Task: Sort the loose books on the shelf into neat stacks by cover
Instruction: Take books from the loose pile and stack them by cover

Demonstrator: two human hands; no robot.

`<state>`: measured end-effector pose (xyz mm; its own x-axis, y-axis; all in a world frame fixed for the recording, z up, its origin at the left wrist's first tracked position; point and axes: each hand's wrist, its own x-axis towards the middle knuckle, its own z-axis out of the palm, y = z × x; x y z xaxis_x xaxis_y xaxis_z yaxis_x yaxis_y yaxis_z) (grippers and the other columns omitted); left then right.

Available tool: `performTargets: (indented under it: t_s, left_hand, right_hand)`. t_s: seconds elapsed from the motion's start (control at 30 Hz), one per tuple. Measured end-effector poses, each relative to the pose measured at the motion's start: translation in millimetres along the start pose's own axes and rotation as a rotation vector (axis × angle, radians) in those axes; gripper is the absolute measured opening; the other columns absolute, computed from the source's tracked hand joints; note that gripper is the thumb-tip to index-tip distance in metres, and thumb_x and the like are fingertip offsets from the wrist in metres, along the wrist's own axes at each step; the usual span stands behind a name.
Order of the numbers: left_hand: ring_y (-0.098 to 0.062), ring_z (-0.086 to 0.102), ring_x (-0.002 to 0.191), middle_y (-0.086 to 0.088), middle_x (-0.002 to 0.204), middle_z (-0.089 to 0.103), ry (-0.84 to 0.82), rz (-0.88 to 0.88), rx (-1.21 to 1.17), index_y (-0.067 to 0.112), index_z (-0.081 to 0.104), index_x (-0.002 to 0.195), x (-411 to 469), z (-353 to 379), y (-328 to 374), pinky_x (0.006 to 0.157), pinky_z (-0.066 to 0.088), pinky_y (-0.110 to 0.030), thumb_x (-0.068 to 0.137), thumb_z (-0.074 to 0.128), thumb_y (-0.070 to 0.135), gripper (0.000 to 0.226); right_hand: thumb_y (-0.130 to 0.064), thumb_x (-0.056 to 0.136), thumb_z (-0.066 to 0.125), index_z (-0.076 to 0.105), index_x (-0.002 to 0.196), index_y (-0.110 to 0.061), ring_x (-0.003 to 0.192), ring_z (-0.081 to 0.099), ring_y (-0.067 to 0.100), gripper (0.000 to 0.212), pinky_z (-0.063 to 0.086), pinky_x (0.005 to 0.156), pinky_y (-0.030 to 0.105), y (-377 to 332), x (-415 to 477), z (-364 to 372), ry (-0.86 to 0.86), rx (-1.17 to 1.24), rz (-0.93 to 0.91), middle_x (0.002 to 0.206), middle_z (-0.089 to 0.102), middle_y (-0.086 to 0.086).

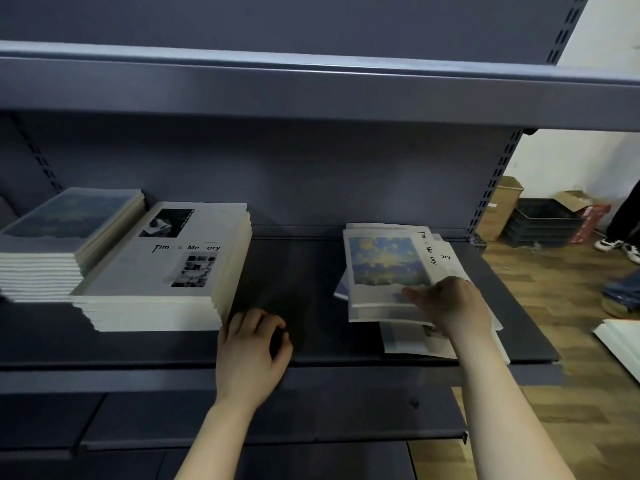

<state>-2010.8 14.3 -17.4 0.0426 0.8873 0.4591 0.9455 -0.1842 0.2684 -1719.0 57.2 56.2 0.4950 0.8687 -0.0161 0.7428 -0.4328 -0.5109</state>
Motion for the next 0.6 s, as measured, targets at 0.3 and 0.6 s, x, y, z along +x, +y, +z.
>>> performTargets:
  t_s: [0.3,0.6]
  left_hand:
    - [-0.022,0.053,0.089,0.004,0.096,0.057,0.023,-0.007,-0.005,0.025,0.064,0.090,-1,1,-1,0.074,0.041,-0.035,0.082,0.041,0.043,0.030]
    - [-0.022,0.053,0.088,0.004,0.096,0.057,0.029,-0.009,0.003,0.025,0.064,0.090,-1,1,0,0.072,0.038,-0.033,0.082,0.041,0.043,0.030]
  right_hand:
    - [-0.053,0.060,0.075,0.056,0.106,-0.004,0.095,0.060,0.032,0.069,0.050,0.068,0.034,-6,-1,-5,-0.043,0.134,-0.007,0.098,0.063,0.010]
    - [-0.014,0.079,0.075,0.063,0.085,0.001,0.046,0.066,0.021,0.021,0.048,0.044,0.023,-13,-2,-24,-0.269,0.459,-0.025,0.063,0.069,0.016]
